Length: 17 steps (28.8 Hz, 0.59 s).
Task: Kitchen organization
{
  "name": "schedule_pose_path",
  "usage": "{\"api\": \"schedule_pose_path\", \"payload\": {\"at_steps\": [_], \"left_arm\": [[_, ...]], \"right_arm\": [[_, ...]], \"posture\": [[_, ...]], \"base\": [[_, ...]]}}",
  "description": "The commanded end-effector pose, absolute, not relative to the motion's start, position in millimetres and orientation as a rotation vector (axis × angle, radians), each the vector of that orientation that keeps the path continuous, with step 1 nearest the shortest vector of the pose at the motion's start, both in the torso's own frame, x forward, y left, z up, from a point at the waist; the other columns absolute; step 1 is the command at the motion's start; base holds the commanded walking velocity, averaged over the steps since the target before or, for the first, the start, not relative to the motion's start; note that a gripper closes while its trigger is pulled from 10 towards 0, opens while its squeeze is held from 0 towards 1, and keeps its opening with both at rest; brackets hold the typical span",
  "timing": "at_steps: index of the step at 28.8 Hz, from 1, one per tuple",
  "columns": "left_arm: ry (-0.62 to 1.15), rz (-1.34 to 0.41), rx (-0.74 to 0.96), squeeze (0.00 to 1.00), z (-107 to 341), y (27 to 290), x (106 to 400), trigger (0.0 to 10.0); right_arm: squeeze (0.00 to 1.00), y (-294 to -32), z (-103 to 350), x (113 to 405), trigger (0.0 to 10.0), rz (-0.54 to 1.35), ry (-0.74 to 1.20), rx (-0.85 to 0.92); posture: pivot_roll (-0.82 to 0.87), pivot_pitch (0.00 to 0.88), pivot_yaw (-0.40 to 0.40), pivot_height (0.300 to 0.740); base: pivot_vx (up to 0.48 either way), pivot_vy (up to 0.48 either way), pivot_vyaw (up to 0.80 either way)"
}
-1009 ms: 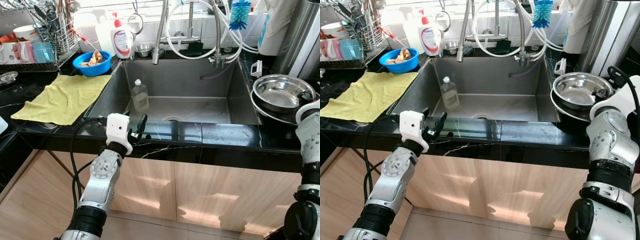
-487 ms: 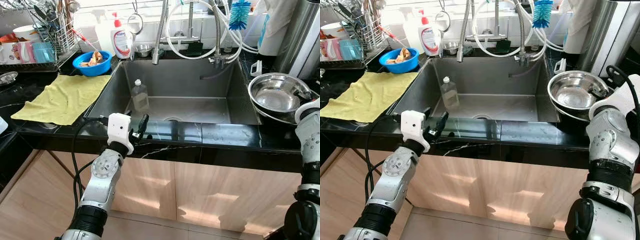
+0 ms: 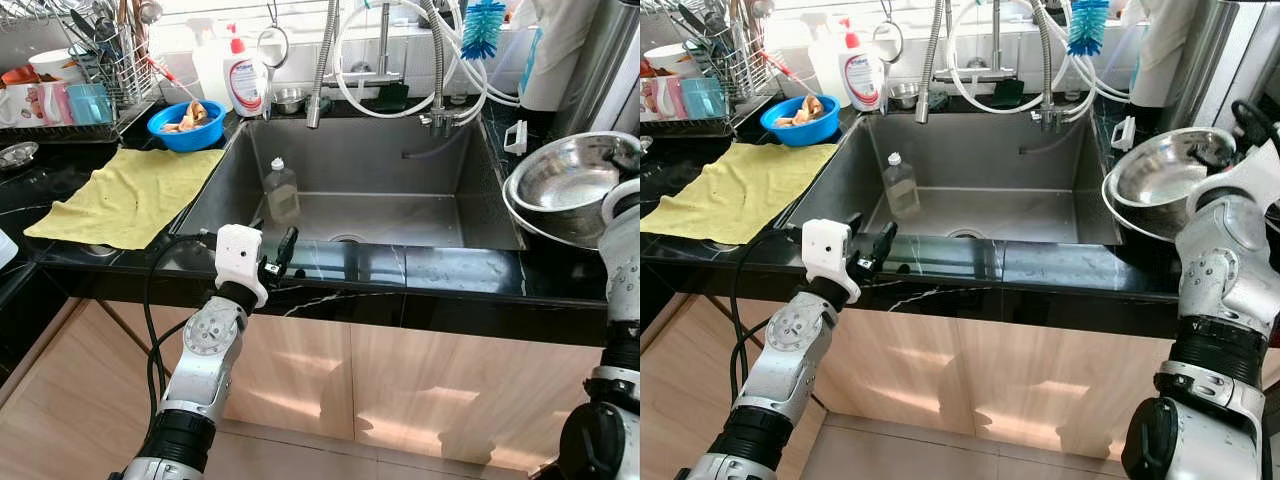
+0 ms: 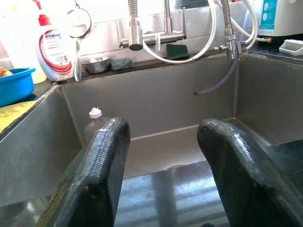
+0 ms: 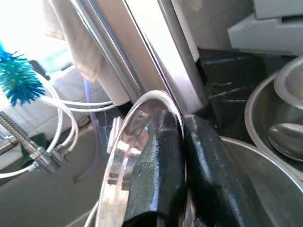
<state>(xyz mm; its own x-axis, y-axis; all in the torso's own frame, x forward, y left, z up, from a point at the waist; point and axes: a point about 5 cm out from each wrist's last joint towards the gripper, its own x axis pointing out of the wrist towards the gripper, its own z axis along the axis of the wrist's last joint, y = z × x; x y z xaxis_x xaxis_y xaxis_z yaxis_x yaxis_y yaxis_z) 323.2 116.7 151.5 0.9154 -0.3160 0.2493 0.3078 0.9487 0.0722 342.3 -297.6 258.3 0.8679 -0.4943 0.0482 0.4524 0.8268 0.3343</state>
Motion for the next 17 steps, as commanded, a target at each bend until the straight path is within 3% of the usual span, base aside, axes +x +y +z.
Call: {"api": "schedule_pose_path", "payload": {"at_steps": [1, 10, 11, 12, 13, 17], "left_arm": [[-0.264, -0.314, 0.041, 0.00, 154, 118, 326, 10.0], [-0.270, -0.301, 0.038, 0.00, 154, 118, 326, 10.0], [-0.271, -0.299, 0.037, 0.00, 154, 118, 326, 10.0], [-0.271, -0.299, 0.037, 0.00, 154, 118, 326, 10.0], [-0.271, -0.298, 0.037, 0.00, 154, 118, 326, 10.0], [-0.273, -0.290, 0.035, 0.00, 154, 119, 326, 10.0]], "right_arm": [[0.00, -287, 282, 343, 0.0, -0.459, -0.237, 0.311], [0.00, -266, 301, 353, 0.0, -0.313, -0.321, 0.282], [0.00, -252, 301, 359, 3.9, -0.208, -0.304, 0.209], [0.00, -252, 301, 359, 3.9, -0.208, -0.304, 0.209], [0.00, -234, 298, 366, 10.0, -0.092, -0.280, 0.106], [0.00, -203, 281, 376, 10.0, 0.086, -0.219, 0.054]], "posture": [[-0.14, 0.000, 0.096, 0.740], [-0.14, 0.000, 0.092, 0.740], [-0.14, 0.000, 0.091, 0.740], [-0.14, 0.000, 0.091, 0.740], [-0.14, 0.000, 0.089, 0.740], [-0.13, 0.000, 0.083, 0.740]], "base": [[0.000, 0.000, 0.00], [0.000, 0.000, 0.00], [0.000, 0.000, 0.00], [0.000, 0.000, 0.00], [0.000, 0.000, 0.00], [0.000, 0.000, 0.00]]}}
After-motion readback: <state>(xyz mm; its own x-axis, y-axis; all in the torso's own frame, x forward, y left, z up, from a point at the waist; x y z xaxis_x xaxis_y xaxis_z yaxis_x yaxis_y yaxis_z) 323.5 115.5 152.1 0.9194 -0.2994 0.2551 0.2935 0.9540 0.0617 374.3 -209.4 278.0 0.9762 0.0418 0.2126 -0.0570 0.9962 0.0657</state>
